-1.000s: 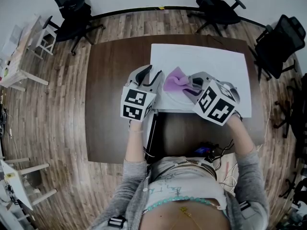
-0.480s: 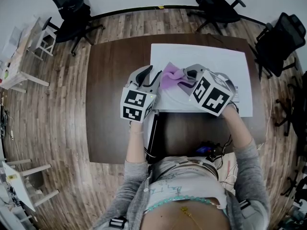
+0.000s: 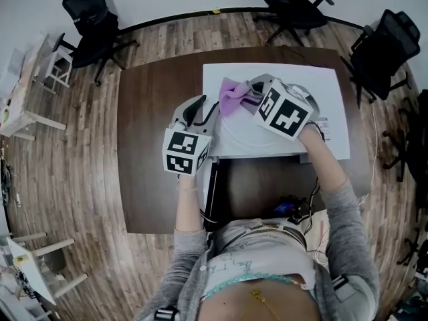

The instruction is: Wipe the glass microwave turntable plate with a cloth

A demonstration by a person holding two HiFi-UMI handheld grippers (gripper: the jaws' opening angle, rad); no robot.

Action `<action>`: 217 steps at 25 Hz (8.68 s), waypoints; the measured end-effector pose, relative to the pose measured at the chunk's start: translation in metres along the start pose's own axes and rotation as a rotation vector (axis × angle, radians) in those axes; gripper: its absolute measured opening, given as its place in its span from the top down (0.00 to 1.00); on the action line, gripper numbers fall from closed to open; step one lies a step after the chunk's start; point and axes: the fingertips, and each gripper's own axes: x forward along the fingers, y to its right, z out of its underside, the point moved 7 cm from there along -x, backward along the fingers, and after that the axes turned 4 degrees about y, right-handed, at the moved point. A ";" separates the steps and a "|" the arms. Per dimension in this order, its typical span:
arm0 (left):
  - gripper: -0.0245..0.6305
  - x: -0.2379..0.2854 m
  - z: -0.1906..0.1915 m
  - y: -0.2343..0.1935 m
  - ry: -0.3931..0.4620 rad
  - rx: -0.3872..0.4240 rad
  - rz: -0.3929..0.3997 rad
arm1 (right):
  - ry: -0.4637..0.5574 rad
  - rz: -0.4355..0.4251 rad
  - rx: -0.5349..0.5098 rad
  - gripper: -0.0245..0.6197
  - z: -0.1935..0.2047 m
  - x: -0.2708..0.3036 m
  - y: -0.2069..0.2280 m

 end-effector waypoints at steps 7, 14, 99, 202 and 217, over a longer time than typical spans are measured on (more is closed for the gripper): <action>0.73 0.000 0.000 0.000 0.003 0.001 -0.002 | 0.006 0.065 0.060 0.81 0.010 -0.001 0.021; 0.73 0.000 0.000 0.003 0.002 0.004 -0.003 | -0.024 0.117 0.100 0.81 0.035 -0.017 0.032; 0.78 -0.014 0.014 -0.022 -0.020 -0.064 -0.161 | -0.106 -0.044 -0.151 0.81 -0.027 -0.005 -0.067; 0.88 -0.005 0.006 -0.015 -0.016 -0.017 -0.144 | -0.020 0.192 0.196 0.81 0.057 -0.092 -0.072; 0.91 -0.013 -0.014 0.004 -0.015 0.118 -0.129 | 0.190 0.251 0.338 0.81 0.077 -0.093 -0.043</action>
